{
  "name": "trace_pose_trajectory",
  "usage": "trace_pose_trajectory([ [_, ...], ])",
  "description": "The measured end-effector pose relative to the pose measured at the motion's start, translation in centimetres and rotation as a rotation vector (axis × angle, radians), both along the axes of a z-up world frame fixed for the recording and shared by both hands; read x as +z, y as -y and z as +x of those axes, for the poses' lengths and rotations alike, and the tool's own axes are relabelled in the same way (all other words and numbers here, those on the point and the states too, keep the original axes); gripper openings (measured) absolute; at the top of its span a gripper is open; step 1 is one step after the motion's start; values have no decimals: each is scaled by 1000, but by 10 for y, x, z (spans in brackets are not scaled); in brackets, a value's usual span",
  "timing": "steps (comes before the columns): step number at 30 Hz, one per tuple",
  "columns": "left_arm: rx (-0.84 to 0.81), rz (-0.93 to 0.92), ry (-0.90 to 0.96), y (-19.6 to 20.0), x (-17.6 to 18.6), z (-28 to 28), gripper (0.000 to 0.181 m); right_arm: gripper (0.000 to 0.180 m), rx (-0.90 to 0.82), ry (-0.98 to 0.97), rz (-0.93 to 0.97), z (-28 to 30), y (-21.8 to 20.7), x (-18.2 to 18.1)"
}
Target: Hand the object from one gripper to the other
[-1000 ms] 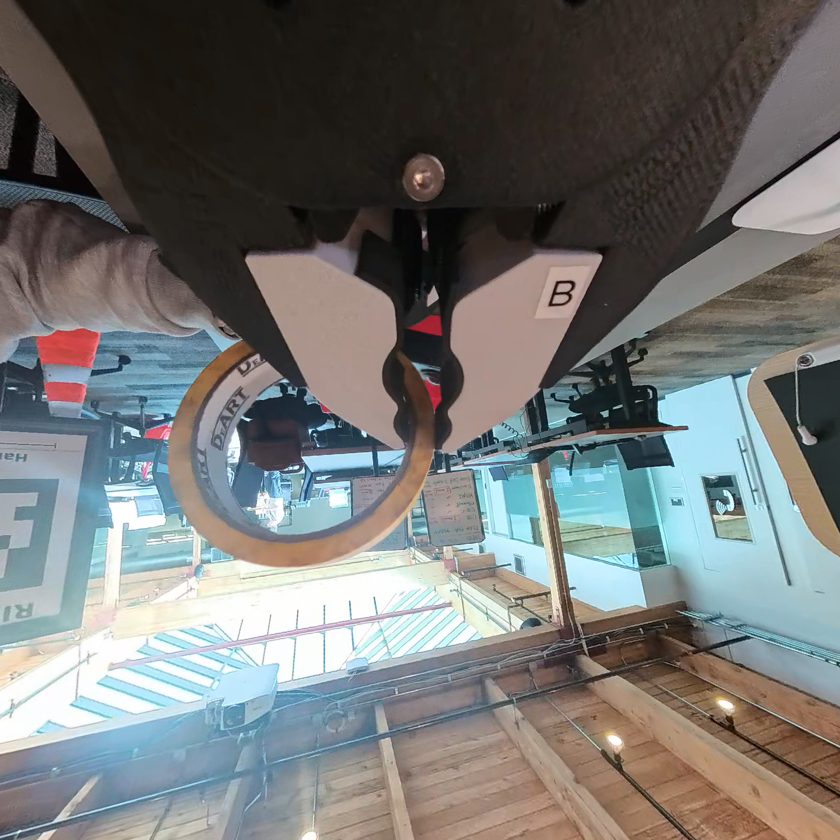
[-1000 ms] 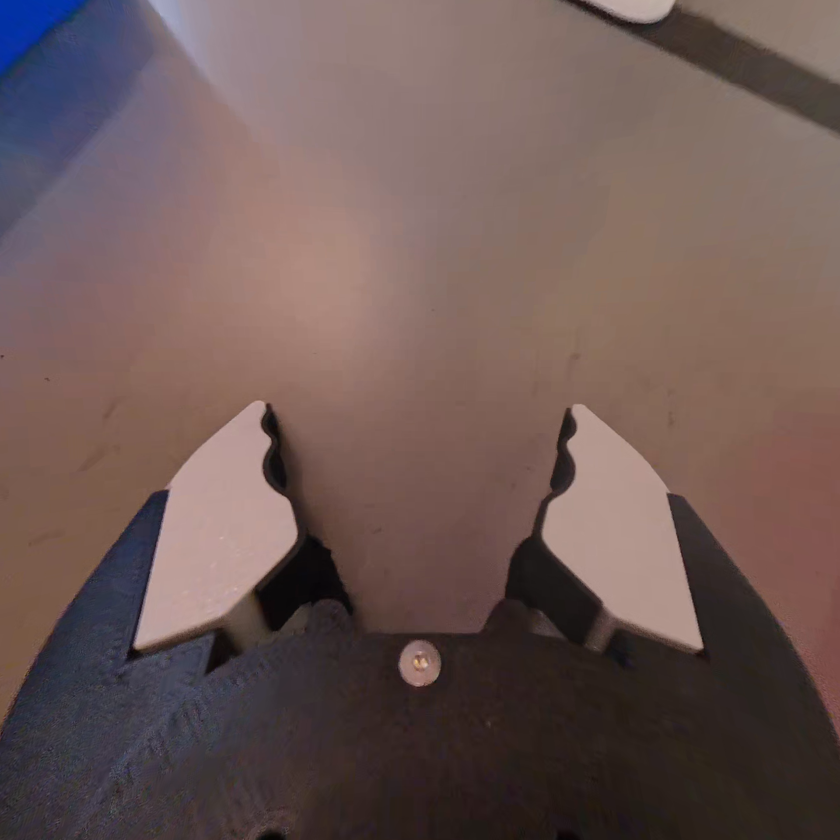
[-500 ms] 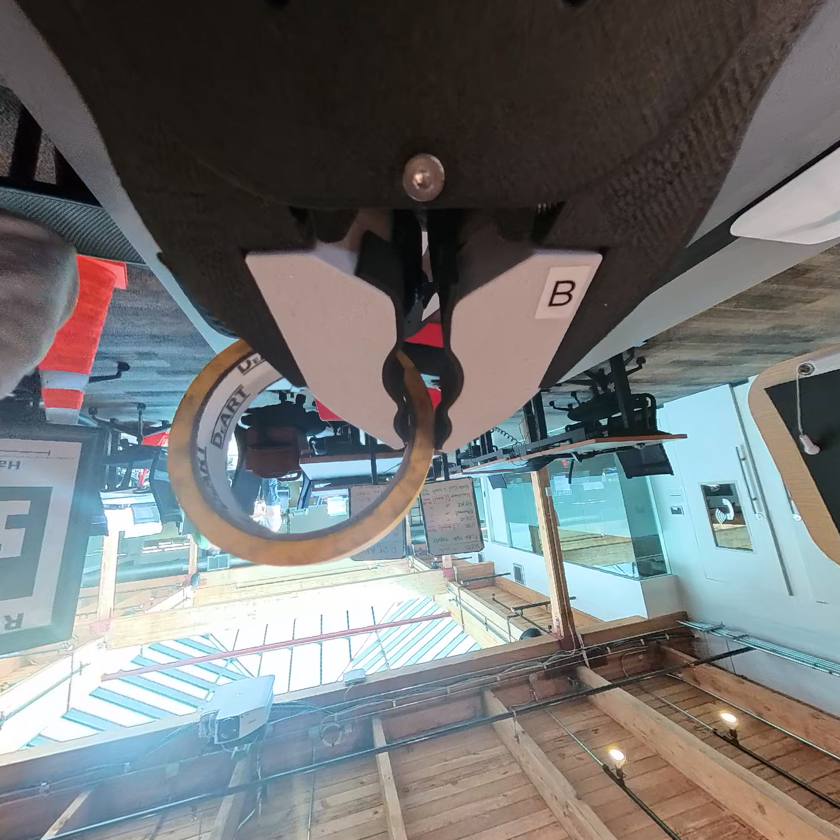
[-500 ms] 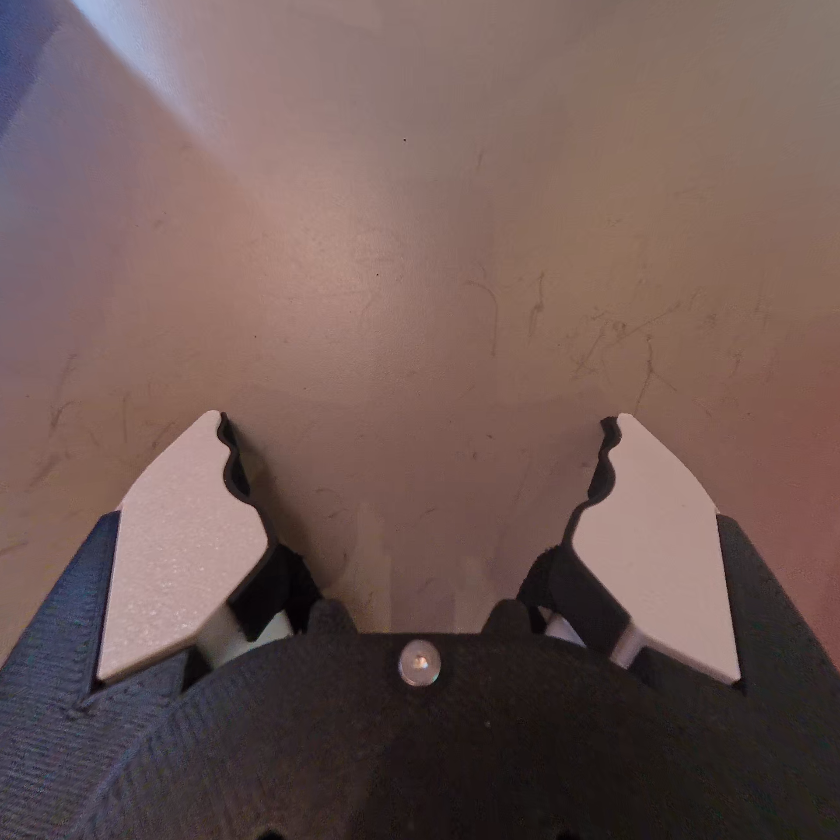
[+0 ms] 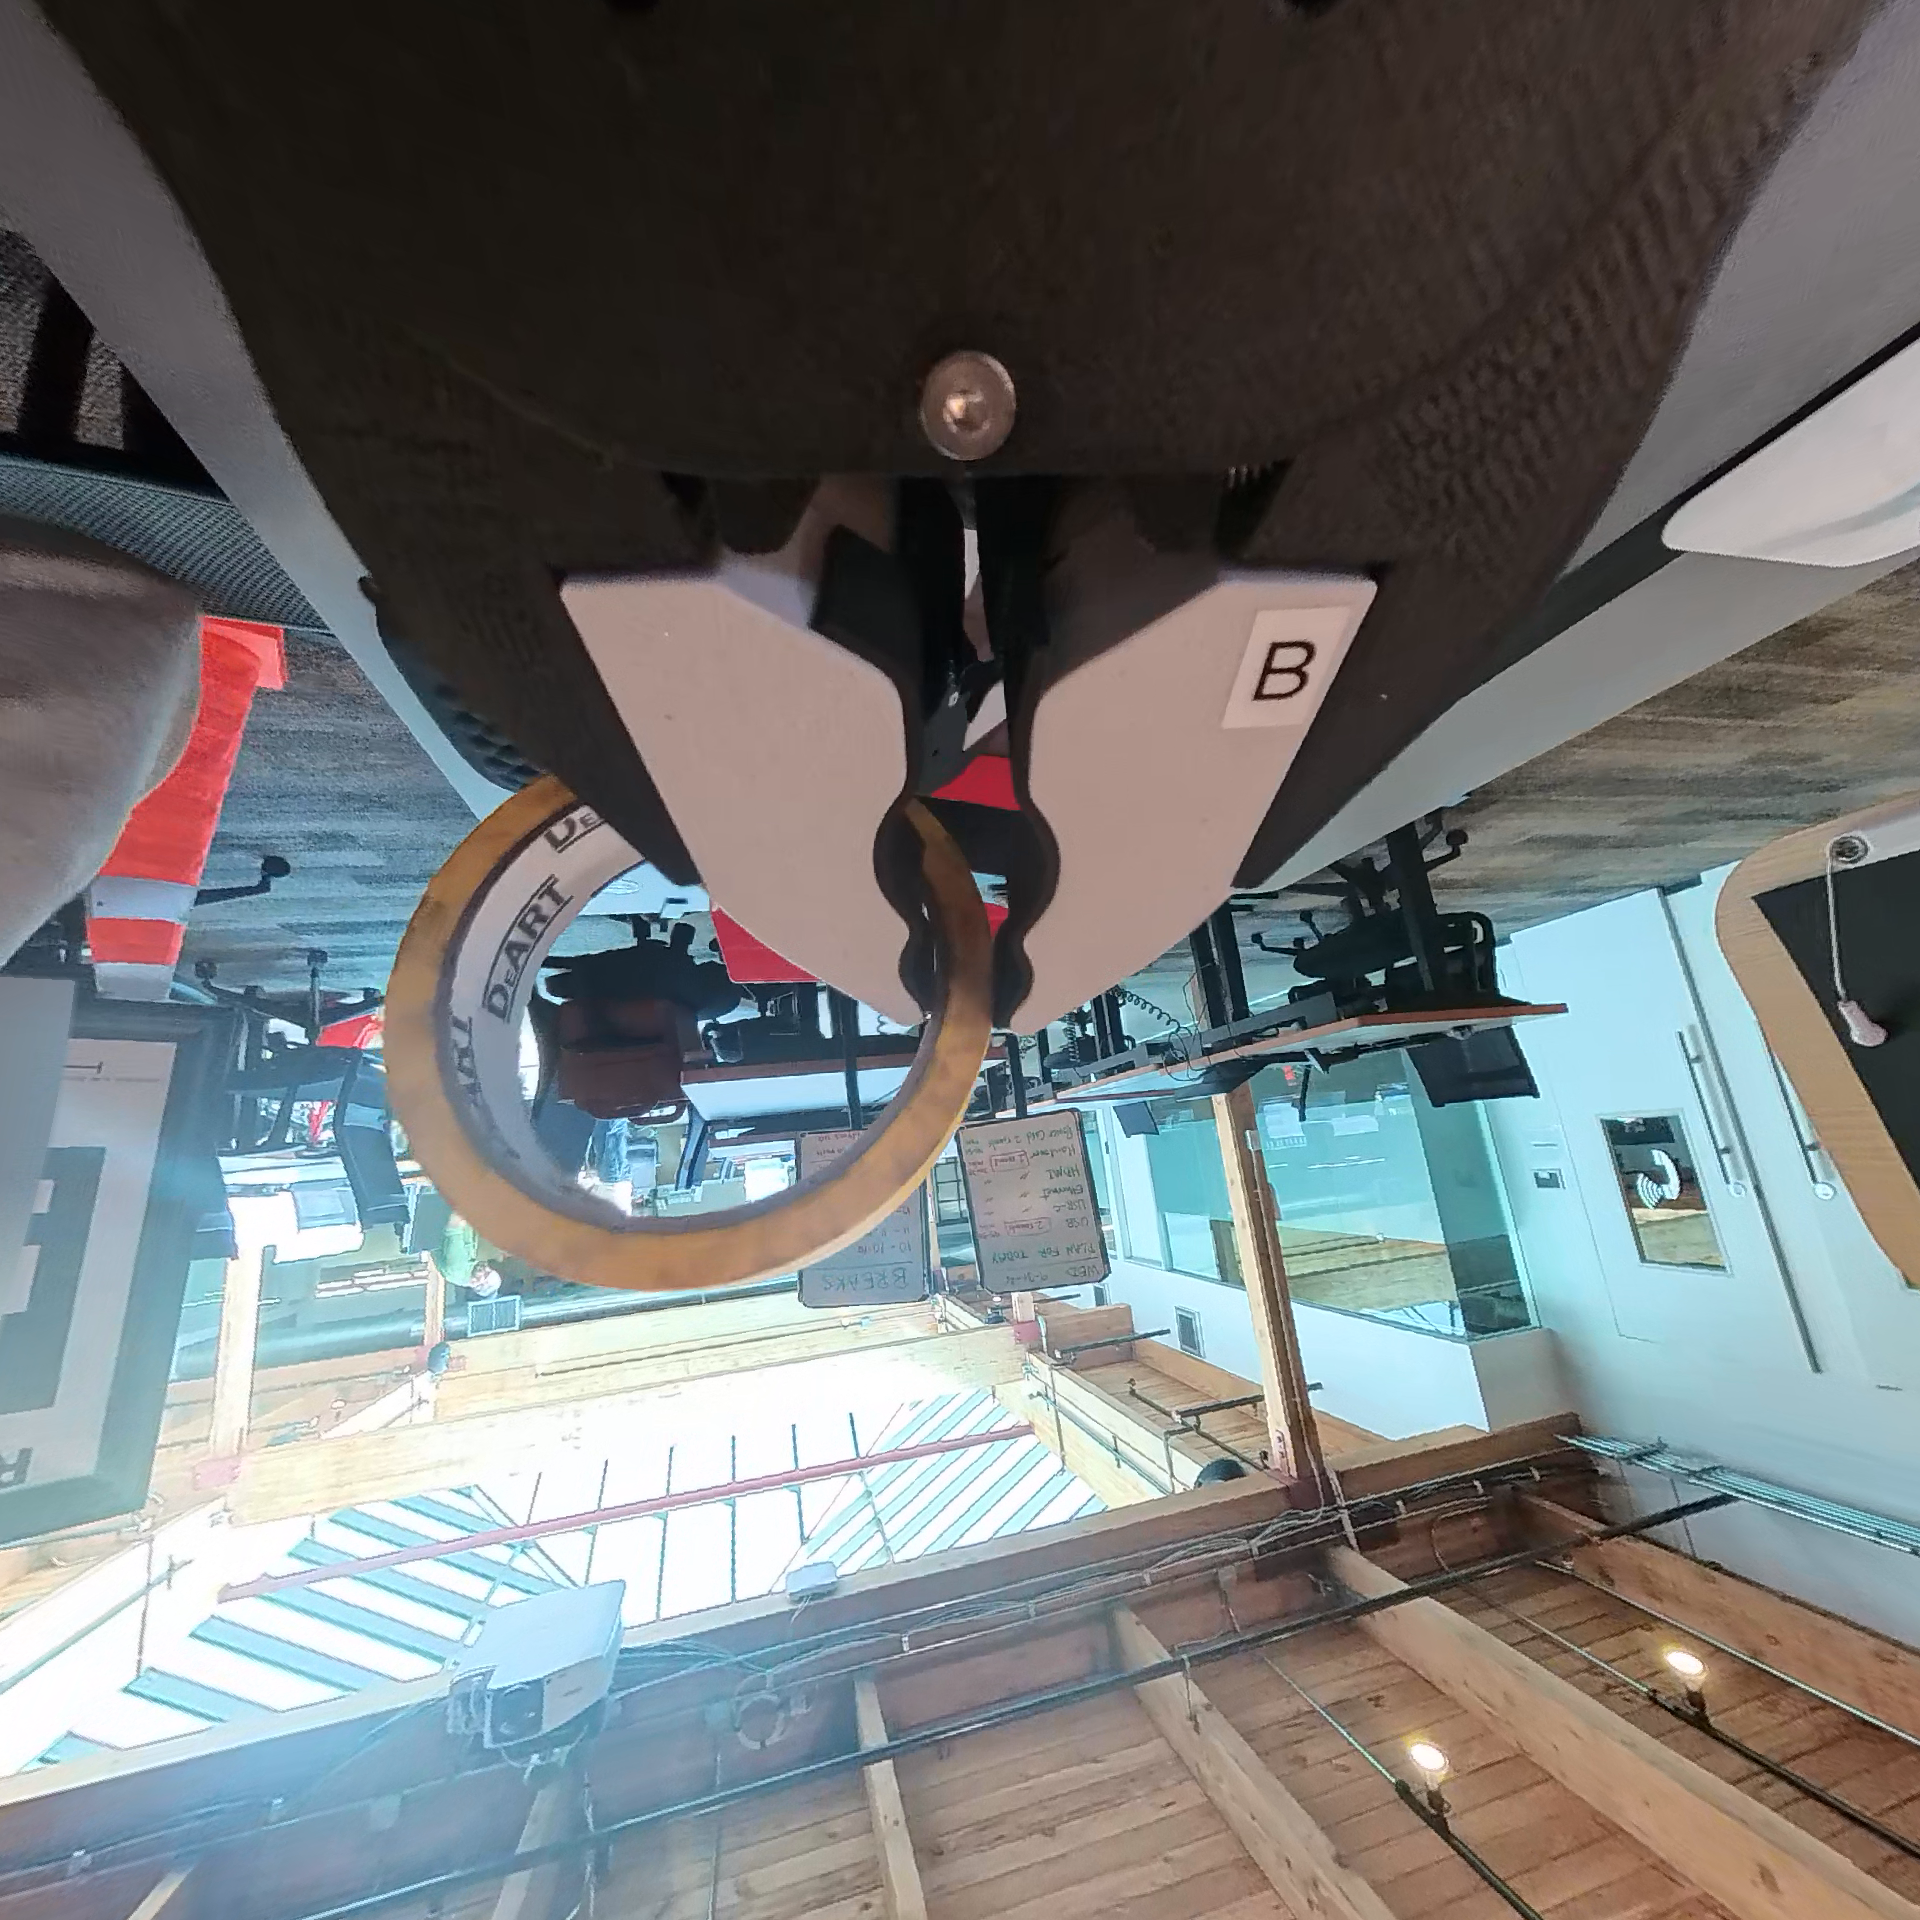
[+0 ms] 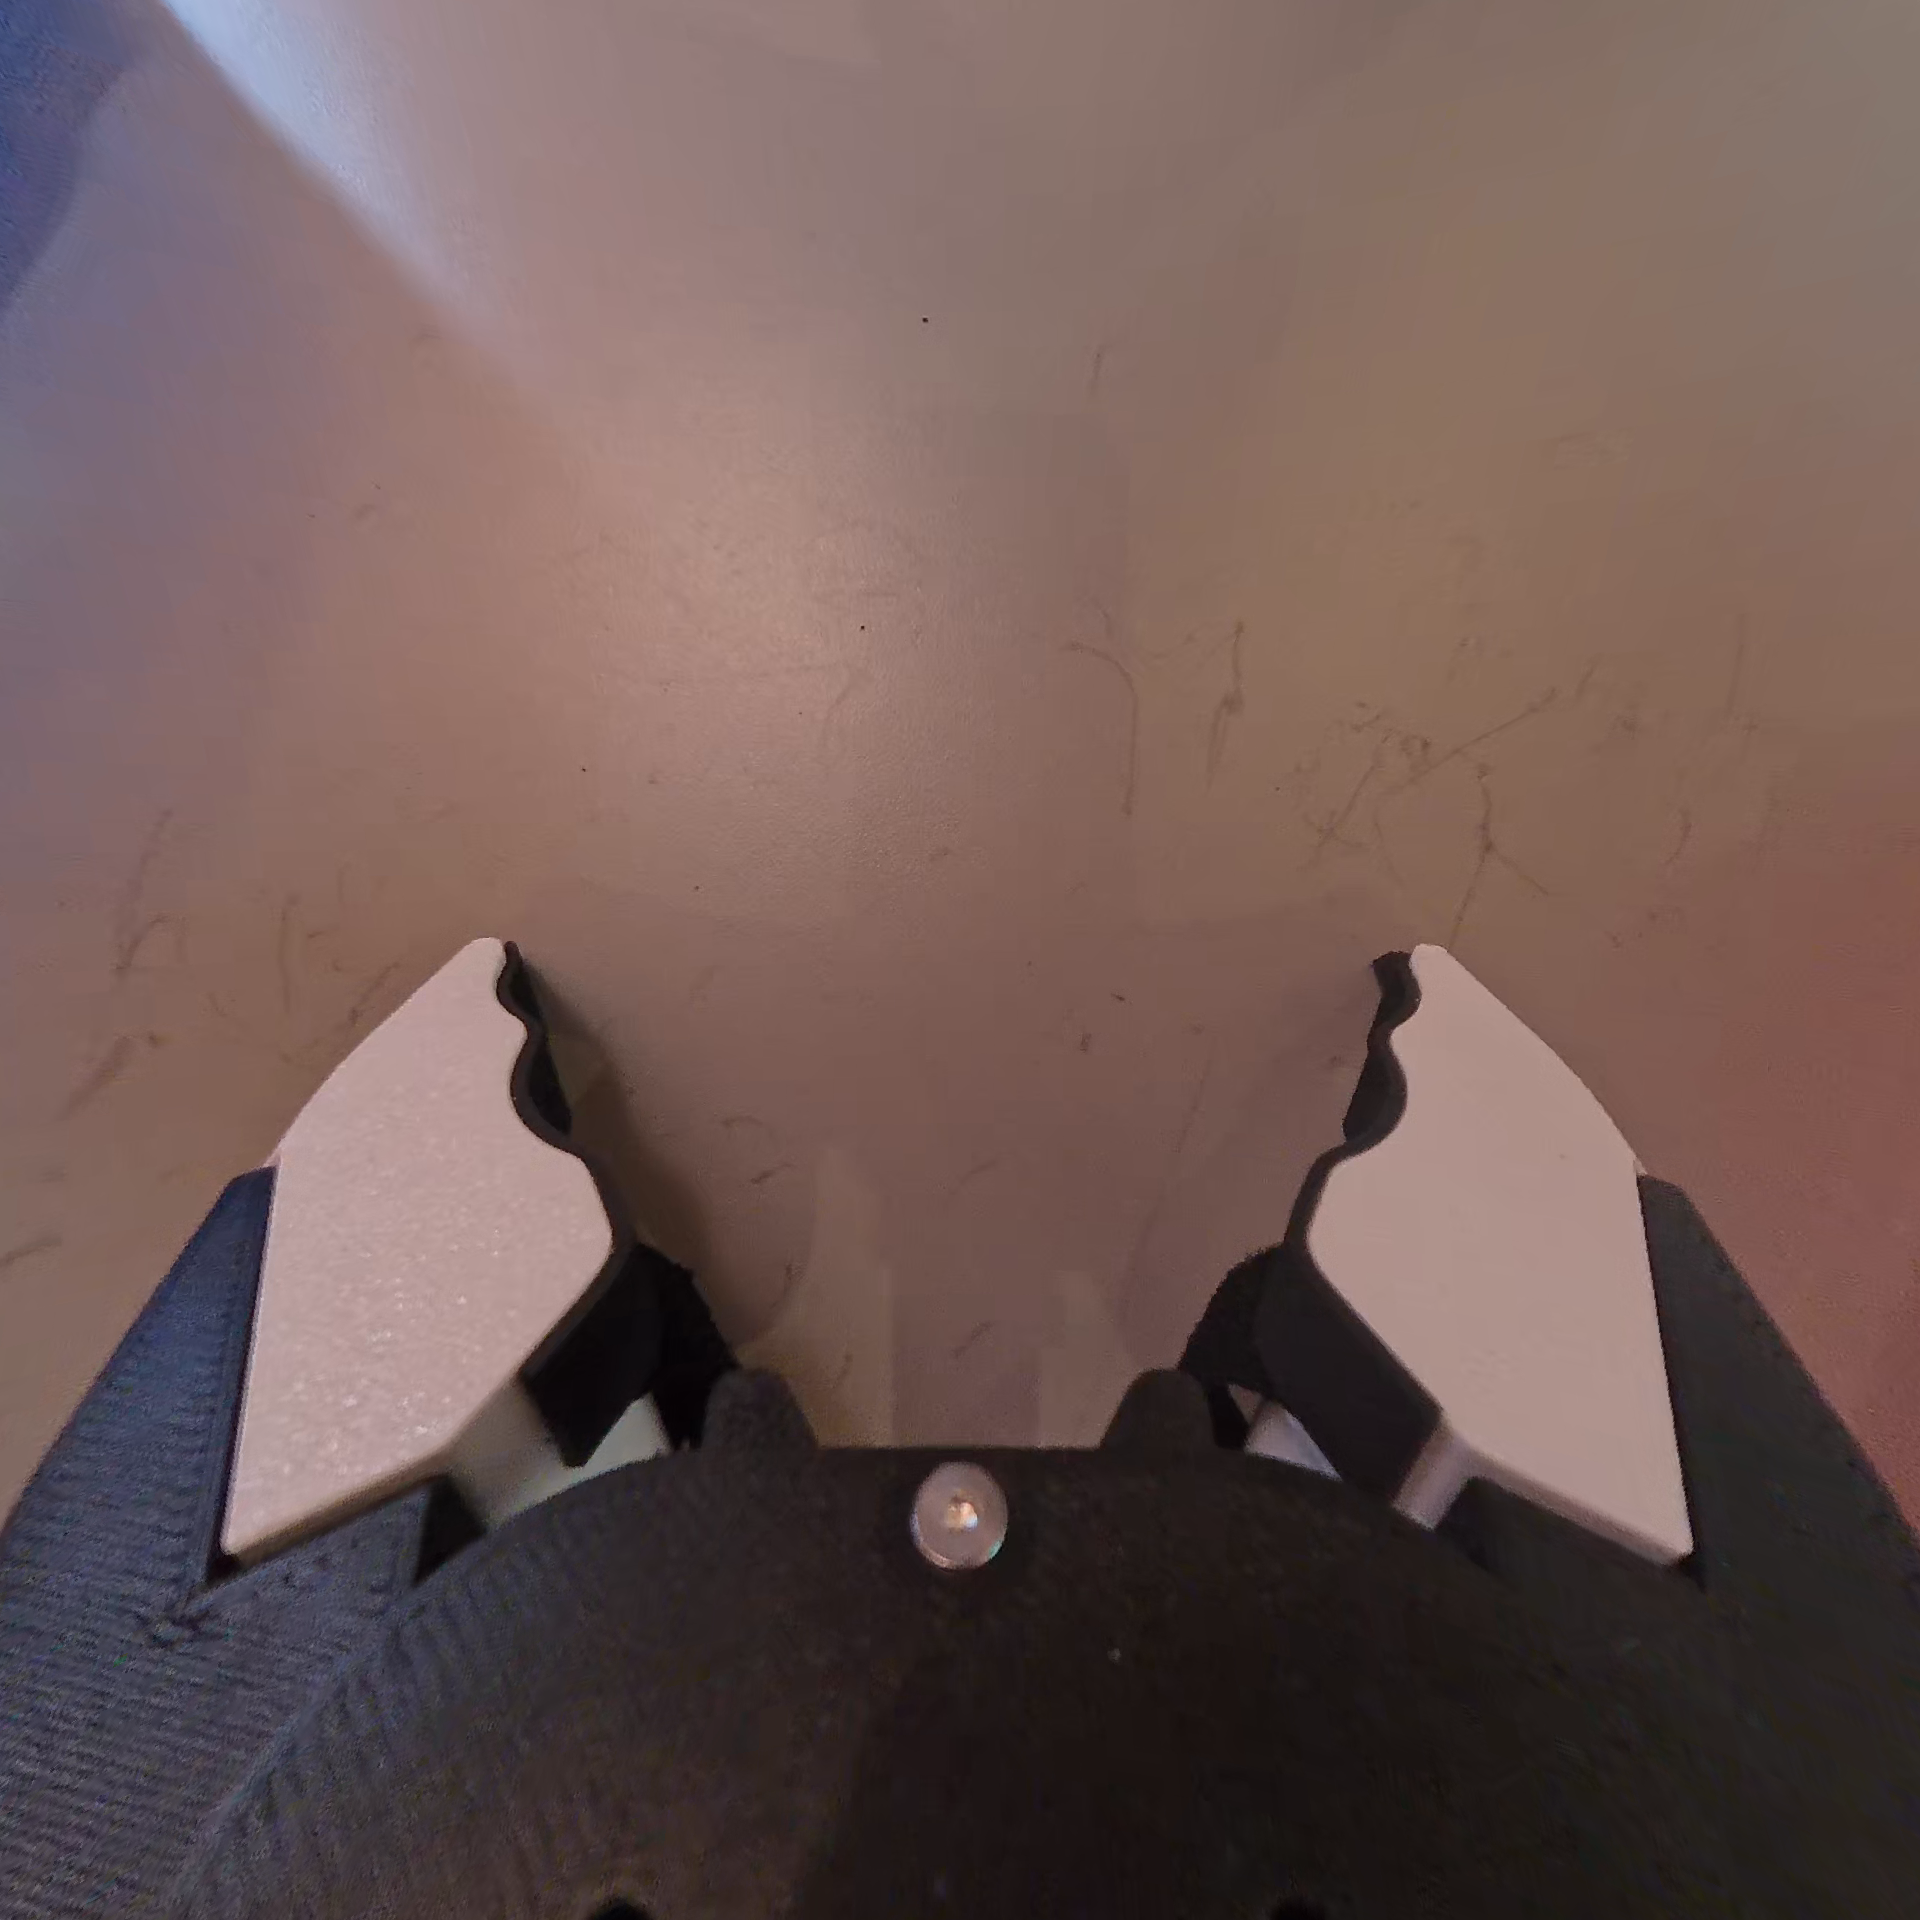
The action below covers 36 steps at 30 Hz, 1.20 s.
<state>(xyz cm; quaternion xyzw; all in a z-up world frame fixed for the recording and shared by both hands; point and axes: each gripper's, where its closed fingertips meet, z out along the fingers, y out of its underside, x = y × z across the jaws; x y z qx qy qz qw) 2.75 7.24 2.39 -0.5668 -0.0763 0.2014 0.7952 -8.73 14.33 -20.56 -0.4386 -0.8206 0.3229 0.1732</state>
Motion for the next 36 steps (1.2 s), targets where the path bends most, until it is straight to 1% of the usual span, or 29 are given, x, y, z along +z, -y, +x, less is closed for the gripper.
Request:
trace_pose_trajectory([
  [19,3,-11,-52,-3,4,6,10,147,0,0,0,-2,1,-1],
  [24,11,-55,-117,-8,2,11,10,147,-27,0,0,-7,2,-2],
  [28,1,-96,-209,-14,0,21,10,147,5,10,7,-11,5,-3],
  [30,-1,-108,-280,-16,2,28,10,142,31,44,28,-9,4,-2],
  [31,-1,-117,-322,-16,3,32,10,133,54,53,16,-7,4,1],
  [32,0,-122,-365,-16,4,36,10,127,96,44,-54,-3,10,10],
  [33,1,-126,-402,-16,6,39,10,120,160,22,-179,4,21,27],
  [34,5,-132,-429,-16,6,41,10,105,244,1,-338,15,34,49],
  [36,17,-164,-468,-16,3,42,10,95,421,6,-678,43,50,99],
])
